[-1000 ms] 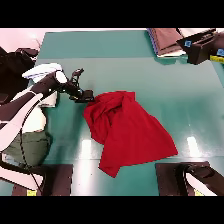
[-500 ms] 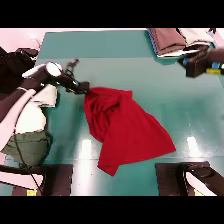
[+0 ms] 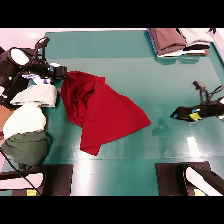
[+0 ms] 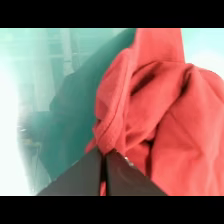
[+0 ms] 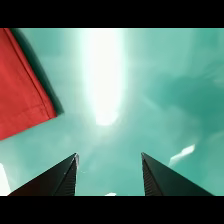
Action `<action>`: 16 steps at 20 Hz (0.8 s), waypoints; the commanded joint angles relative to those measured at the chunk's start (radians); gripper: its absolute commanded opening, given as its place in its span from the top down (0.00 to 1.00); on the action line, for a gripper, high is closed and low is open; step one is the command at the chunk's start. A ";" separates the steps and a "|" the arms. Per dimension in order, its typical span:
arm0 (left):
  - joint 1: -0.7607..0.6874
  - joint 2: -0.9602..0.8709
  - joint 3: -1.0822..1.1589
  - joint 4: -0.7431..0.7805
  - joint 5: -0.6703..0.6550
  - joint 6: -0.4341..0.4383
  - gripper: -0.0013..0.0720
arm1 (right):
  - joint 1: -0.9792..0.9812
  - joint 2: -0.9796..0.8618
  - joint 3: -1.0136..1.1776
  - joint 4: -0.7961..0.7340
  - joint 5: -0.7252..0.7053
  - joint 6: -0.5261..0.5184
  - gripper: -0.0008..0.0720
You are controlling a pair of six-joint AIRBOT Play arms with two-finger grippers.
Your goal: Fold the shirts.
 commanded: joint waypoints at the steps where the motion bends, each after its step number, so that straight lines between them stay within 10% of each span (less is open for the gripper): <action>1: 0.007 0.006 -0.002 0.007 -0.002 0.004 0.95 | 0.023 -0.142 -0.098 0.202 -0.114 -0.069 0.37; 6: 0.007 0.006 -0.002 0.007 -0.003 0.003 0.95 | 0.265 -0.347 0.004 0.252 -0.181 -0.083 0.38; 12: 0.007 0.016 0.003 0.007 -0.024 0.003 0.95 | 0.433 -0.457 0.139 0.242 -0.220 -0.099 0.97; 16: 0.007 0.156 0.051 0.012 0.003 0.004 0.95 | 0.396 -0.319 0.312 0.189 -0.151 -0.137 0.97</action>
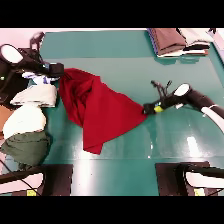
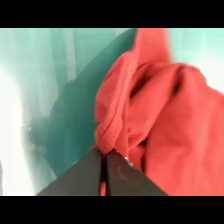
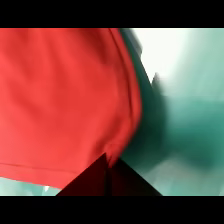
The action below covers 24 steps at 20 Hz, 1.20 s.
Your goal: Fold the shirts.
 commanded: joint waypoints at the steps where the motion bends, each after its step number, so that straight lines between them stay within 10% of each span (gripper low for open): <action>1: 0.001 0.135 0.066 0.009 0.024 0.001 0.95 | -0.031 0.122 0.181 -0.053 0.090 -0.021 0.97; 13: 0.001 0.684 0.511 -0.006 0.033 0.022 0.95 | -0.465 0.581 0.913 -0.079 0.175 -0.020 0.97; 24: 0.001 0.362 0.440 -0.084 -0.246 0.026 0.95 | -0.435 0.327 0.983 -0.088 0.266 0.009 0.97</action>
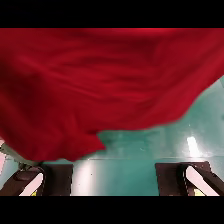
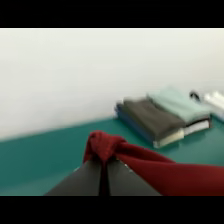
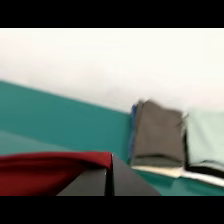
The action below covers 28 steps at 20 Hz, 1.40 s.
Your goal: Fold the shirts.
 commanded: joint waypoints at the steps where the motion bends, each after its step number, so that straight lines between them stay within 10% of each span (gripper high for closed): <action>1: 0.000 -0.192 -0.100 -0.002 -0.100 0.003 0.95 | 0.091 -0.128 -0.099 -0.049 0.012 0.006 0.97; 9: 0.016 -0.633 -0.459 -0.005 0.100 0.025 0.94 | 0.224 -0.542 -0.307 -0.206 -0.041 0.037 0.97; 10: 0.027 -0.644 -0.459 -0.006 0.106 0.013 0.62 | 0.224 -0.578 -0.281 -0.196 -0.039 0.050 0.91; 11: 0.044 -0.642 -0.455 -0.006 0.105 -0.006 0.28 | 0.218 -0.602 -0.249 -0.198 -0.037 0.059 0.64; 12: 0.070 -0.633 -0.445 -0.006 0.083 -0.019 0.23 | 0.210 -0.617 -0.208 -0.198 -0.024 0.069 0.55; 17: 0.154 -0.469 -0.589 0.098 -0.102 -0.023 0.23 | 0.165 -0.514 -0.281 -0.156 0.080 0.072 0.55; 28: 0.147 -0.115 -1.372 -0.013 0.072 -0.060 0.23 | 0.140 -0.150 -0.864 -0.031 0.020 0.045 0.55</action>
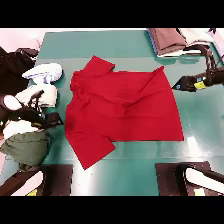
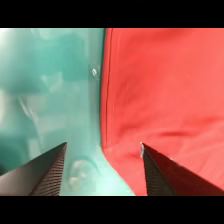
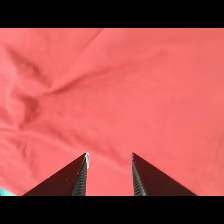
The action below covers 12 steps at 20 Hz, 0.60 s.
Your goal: Fold the shirts.
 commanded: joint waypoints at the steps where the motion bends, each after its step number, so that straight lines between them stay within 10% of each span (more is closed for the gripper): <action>1: -0.023 0.035 -0.134 -0.078 0.100 0.008 0.23 | -0.001 0.082 -0.101 0.031 -0.028 -0.003 0.55; 10: -0.160 0.026 -0.192 -0.080 0.147 -0.064 0.24 | -0.010 0.170 -0.117 0.036 -0.029 -0.003 0.55; 11: -0.160 0.027 -0.192 -0.087 0.146 -0.074 0.39 | -0.020 0.180 -0.117 0.036 -0.025 -0.003 0.55; 12: -0.160 0.031 -0.189 -0.092 0.144 -0.079 0.75 | -0.035 0.188 -0.118 0.036 -0.014 -0.003 0.55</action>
